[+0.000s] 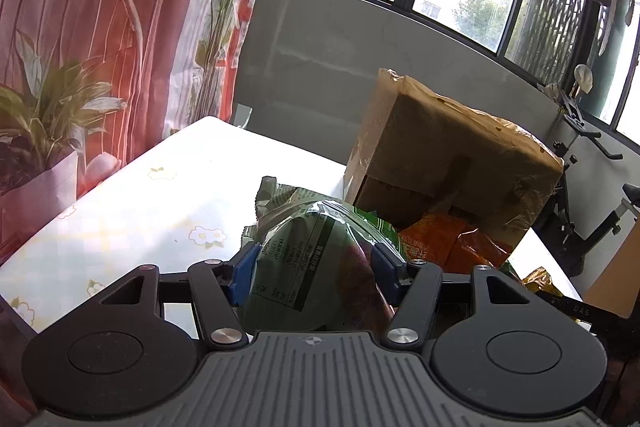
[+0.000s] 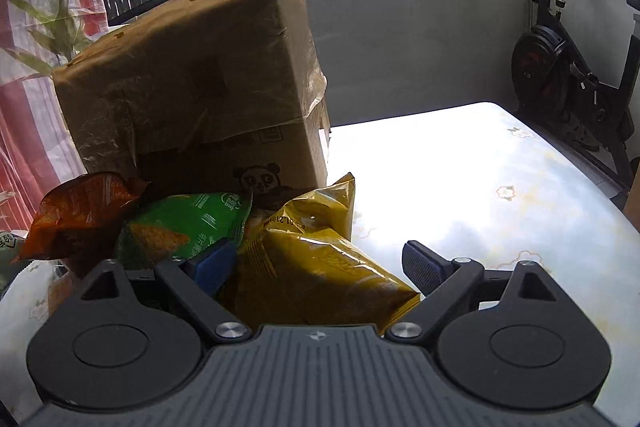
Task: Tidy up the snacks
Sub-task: 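Lift and carry both held bags over the paper-lined box, then open both grippers to drop the bags into the box, then grasp the orange snack bag with left gripper while right grasps the green chip bag, then lift and carry the orange and green bags over the box, then open both grippers to drop the bags into the box, then grasp the cracker pack with left gripper while right grasps the red pouch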
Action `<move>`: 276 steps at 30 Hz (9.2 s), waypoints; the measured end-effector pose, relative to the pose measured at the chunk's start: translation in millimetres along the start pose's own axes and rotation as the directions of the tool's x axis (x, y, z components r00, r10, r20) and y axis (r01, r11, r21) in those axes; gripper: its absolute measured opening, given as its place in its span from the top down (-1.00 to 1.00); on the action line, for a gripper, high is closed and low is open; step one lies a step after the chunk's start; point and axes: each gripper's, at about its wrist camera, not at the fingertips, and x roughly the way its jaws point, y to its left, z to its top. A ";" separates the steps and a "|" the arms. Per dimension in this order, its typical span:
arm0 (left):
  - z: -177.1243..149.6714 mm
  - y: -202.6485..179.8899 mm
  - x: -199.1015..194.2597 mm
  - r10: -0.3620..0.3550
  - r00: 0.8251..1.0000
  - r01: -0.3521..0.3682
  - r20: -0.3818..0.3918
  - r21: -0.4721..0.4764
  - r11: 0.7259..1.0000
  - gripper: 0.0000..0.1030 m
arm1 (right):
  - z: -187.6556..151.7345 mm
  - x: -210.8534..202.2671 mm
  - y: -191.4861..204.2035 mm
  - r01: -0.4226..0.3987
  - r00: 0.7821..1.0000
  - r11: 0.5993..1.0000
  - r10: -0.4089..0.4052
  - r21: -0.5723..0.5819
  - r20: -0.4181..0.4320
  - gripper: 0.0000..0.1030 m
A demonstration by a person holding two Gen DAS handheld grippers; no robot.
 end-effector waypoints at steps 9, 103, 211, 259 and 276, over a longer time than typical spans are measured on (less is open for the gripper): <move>17.8 4.1 -1.7 0.043 0.998 -0.043 0.049 -0.007 0.999 -0.23 | -3.3 -14.6 -8.6 -0.002 0.999 0.999 0.000 0.047 0.032 -0.39; 163.2 -105.9 160.8 -0.223 0.972 0.233 -0.066 0.313 0.921 -0.43 | 133.5 1.0 61.8 -0.163 0.973 0.986 0.167 -0.036 0.161 -0.53; 138.7 -80.3 71.0 -0.262 0.942 0.204 0.211 0.259 0.944 0.21 | 159.5 -84.2 31.5 -0.366 0.875 0.931 0.342 0.006 0.342 0.23; 153.8 -77.7 144.7 -0.194 0.981 0.182 0.016 0.272 0.945 -0.34 | 150.5 -5.2 78.7 -0.151 0.945 0.980 0.181 -0.125 0.274 -0.90; 36.1 -20.0 143.1 -0.088 0.972 0.114 -0.219 0.110 0.987 -0.32 | 20.3 17.8 59.0 -0.155 0.962 0.988 0.156 0.020 -0.224 -0.50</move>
